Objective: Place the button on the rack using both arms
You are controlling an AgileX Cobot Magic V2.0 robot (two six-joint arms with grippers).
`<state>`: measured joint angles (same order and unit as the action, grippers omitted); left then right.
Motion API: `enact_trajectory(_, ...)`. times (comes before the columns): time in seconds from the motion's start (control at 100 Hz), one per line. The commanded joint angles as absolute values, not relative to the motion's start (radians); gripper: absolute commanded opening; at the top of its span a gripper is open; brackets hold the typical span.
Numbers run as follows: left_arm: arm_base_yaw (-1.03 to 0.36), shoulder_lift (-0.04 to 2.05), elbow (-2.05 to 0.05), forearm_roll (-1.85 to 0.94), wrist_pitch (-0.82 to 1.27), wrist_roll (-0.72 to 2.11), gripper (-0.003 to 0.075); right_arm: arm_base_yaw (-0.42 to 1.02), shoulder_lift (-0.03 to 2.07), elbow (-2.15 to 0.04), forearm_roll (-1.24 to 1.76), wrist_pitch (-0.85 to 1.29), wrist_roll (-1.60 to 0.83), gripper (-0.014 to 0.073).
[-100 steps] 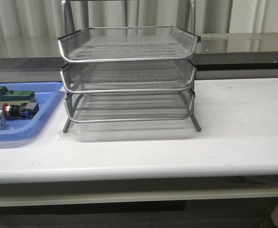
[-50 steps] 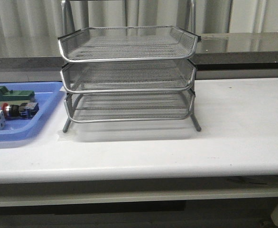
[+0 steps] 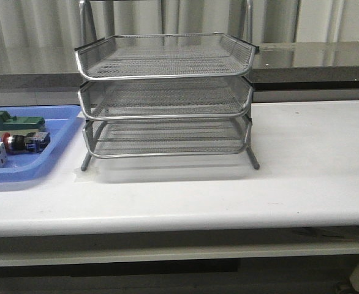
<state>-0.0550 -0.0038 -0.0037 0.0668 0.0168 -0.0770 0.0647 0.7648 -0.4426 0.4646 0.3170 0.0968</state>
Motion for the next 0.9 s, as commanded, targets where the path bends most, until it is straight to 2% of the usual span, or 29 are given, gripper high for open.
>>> enact_trajectory(0.0,-0.052,-0.036,0.053,0.062,-0.063,-0.087,-0.0021,0.061,0.867,-0.517,0.536,0.280,0.096,-0.0060)
enact_trajectory(0.35,-0.052,-0.036,0.053,0.062,-0.063,-0.087,-0.0021,0.114,1.131,-0.641,0.628,0.290,0.079,-0.0056)
enact_trajectory(0.44,-0.052,-0.036,0.053,0.062,-0.063,-0.087,-0.0021,0.154,1.159,-0.657,0.641,0.262,0.079,-0.0026)
enact_trajectory(0.56,-0.052,-0.036,0.053,0.062,-0.063,-0.087,-0.0021,0.201,1.185,-0.662,0.649,0.210,0.079,0.0108)
enact_trajectory(0.63,-0.052,-0.036,0.053,0.062,-0.063,-0.087,-0.0021,0.220,1.193,-0.662,0.650,0.185,0.079,0.0247)
enact_trajectory(0.68,-0.052,-0.036,0.053,0.062,-0.063,-0.087,-0.0021,0.228,1.197,-0.662,0.662,0.176,0.079,0.0379)
enact_trajectory(0.75,-0.052,-0.036,0.053,0.062,-0.063,-0.087,-0.0021,0.230,1.200,-0.662,0.700,0.179,0.079,0.0496)
enact_trajectory(0.89,-0.052,-0.036,0.053,0.062,-0.063,-0.087,-0.0021,0.230,1.223,-0.662,0.785,0.175,0.079,0.0481)
